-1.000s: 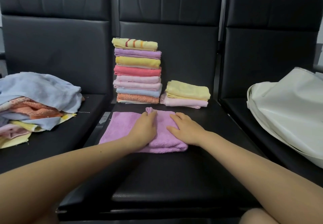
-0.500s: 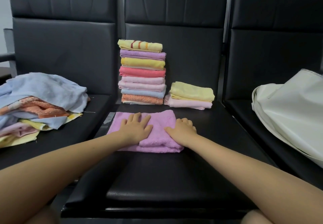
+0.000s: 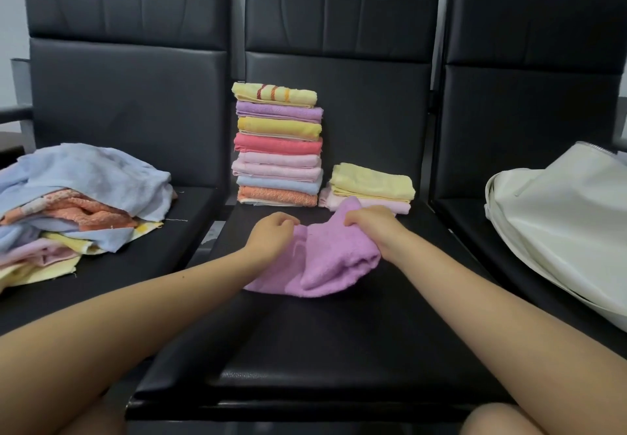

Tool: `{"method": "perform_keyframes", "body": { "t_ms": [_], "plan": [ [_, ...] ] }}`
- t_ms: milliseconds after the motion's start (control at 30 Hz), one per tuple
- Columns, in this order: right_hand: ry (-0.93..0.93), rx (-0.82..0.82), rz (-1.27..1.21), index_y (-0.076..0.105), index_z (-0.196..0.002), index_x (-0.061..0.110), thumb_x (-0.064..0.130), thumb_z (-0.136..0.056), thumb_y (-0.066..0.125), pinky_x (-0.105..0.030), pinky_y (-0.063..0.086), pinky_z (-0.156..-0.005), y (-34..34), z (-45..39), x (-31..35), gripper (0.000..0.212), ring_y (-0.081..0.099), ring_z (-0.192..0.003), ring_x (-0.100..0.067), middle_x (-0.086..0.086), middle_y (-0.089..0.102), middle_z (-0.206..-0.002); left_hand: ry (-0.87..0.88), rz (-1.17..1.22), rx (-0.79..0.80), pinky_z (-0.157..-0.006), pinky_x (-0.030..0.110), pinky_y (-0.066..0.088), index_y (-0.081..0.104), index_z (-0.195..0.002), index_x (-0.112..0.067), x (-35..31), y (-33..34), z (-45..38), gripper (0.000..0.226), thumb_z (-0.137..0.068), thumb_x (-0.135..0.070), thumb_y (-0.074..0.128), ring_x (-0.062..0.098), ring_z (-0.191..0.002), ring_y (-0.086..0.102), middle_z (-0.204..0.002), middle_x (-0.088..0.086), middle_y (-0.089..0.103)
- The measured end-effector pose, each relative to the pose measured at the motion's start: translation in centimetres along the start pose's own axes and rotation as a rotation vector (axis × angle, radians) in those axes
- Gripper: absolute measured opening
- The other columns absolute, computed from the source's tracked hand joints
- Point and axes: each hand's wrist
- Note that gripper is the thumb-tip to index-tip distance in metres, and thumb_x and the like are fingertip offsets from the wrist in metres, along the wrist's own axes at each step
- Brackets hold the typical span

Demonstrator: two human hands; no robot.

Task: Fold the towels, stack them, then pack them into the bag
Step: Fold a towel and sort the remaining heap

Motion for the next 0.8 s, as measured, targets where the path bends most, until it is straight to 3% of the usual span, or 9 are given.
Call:
{"method": "perform_keyframes", "body": {
  "t_ms": [67,133,233,300,400,467,600,700,800],
  "plan": [
    [-0.028,0.002,-0.053,0.058,-0.114,0.001,0.021,-0.088,0.061,-0.026,0.045,-0.06,0.4,0.1,0.5,0.032,0.058,-0.077,-0.021,-0.012,0.062,-0.092,-0.151,0.267,0.037,-0.072,0.03,0.048,0.067,-0.094,-0.012,-0.2,0.1,0.3,0.03,-0.099,-0.015,0.038,0.02,-0.078,0.054,-0.098,0.008,0.061],
    [-0.087,0.088,-0.197,0.061,-0.112,0.004,0.025,-0.093,0.058,-0.028,0.049,-0.069,1.3,0.6,0.8,0.028,0.062,-0.084,-0.022,-0.012,0.066,-0.096,-0.27,0.493,0.116,-0.064,0.029,0.045,0.064,-0.094,-0.009,-0.6,0.0,0.5,0.038,-0.103,-0.029,0.034,0.021,-0.071,0.054,-0.09,0.011,0.062],
    [-0.119,0.372,-0.365,0.058,-0.106,0.013,0.029,-0.1,0.049,-0.027,0.051,-0.064,2.7,1.5,0.9,0.019,0.065,-0.079,-0.02,-0.012,0.067,-0.096,-0.371,0.732,0.201,-0.083,0.036,0.049,0.06,-0.112,-0.008,-0.4,-0.7,-0.1,0.054,-0.099,-0.054,0.034,0.026,-0.099,0.06,-0.106,0.013,0.065],
    [-0.166,0.369,-0.22,0.056,-0.114,0.012,0.026,-0.1,0.049,-0.025,0.05,-0.063,3.3,1.7,0.7,0.021,0.063,-0.078,-0.017,-0.009,0.065,-0.097,-0.495,0.76,0.245,-0.102,0.039,0.043,0.06,-0.122,-0.006,-0.2,-1.6,-0.6,0.065,-0.09,-0.062,0.047,0.03,-0.114,0.058,-0.119,0.019,0.065],
    [-0.321,0.15,0.125,0.055,-0.124,0.013,0.025,-0.094,0.053,-0.031,0.052,-0.084,4.5,0.9,-0.2,0.033,0.059,-0.096,-0.015,-0.005,0.061,-0.116,-0.587,0.673,0.343,-0.1,0.041,0.045,0.058,-0.123,0.0,-0.2,-2.7,-0.4,0.059,-0.083,-0.043,0.064,0.033,-0.111,0.06,-0.114,0.022,0.066],
    [-0.337,0.09,0.292,0.048,-0.133,0.015,0.035,-0.091,0.054,-0.039,0.047,-0.098,5.3,0.3,-0.8,0.047,0.054,-0.116,-0.021,-0.007,0.053,-0.132,-0.565,0.631,0.344,-0.092,0.04,0.048,0.057,-0.116,0.003,-0.7,-3.2,-0.1,0.043,-0.086,-0.028,0.062,0.032,-0.104,0.062,-0.109,0.022,0.066],
    [-0.244,0.05,0.523,0.035,-0.145,0.011,0.06,-0.088,0.052,-0.043,0.042,-0.103,7.4,-0.5,-1.6,0.077,0.045,-0.128,-0.032,-0.014,0.042,-0.141,-0.412,0.263,0.075,-0.074,0.031,0.045,0.059,-0.09,-0.002,-1.0,-3.4,0.5,0.015,-0.092,-0.016,0.053,0.022,-0.077,0.059,-0.083,0.012,0.062],
    [-0.198,0.013,0.744,0.035,-0.144,0.009,0.073,-0.085,0.043,-0.04,0.033,-0.105,9.1,-0.4,-2.6,0.088,0.038,-0.131,-0.029,-0.011,0.041,-0.143,-0.246,-0.239,-0.002,-0.081,0.029,0.039,0.057,-0.117,-0.001,0.7,-3.5,0.6,0.031,-0.095,-0.019,0.044,0.026,-0.101,0.057,-0.117,0.015,0.06],
    [-0.181,0.012,0.767,0.036,-0.143,0.007,0.077,-0.083,0.042,-0.038,0.028,-0.106,9.8,-0.3,-2.7,0.093,0.034,-0.132,-0.026,-0.009,0.038,-0.143,-0.155,-0.564,0.019,-0.09,0.034,0.038,0.051,-0.124,-0.001,2.7,-3.6,1.3,0.038,-0.1,-0.026,0.036,0.032,-0.117,0.051,-0.13,0.019,0.053]
  ]
}}
Point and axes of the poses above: each hand's wrist, its own z-axis away from the middle knuckle, its own y-axis out of the palm, x = y × z
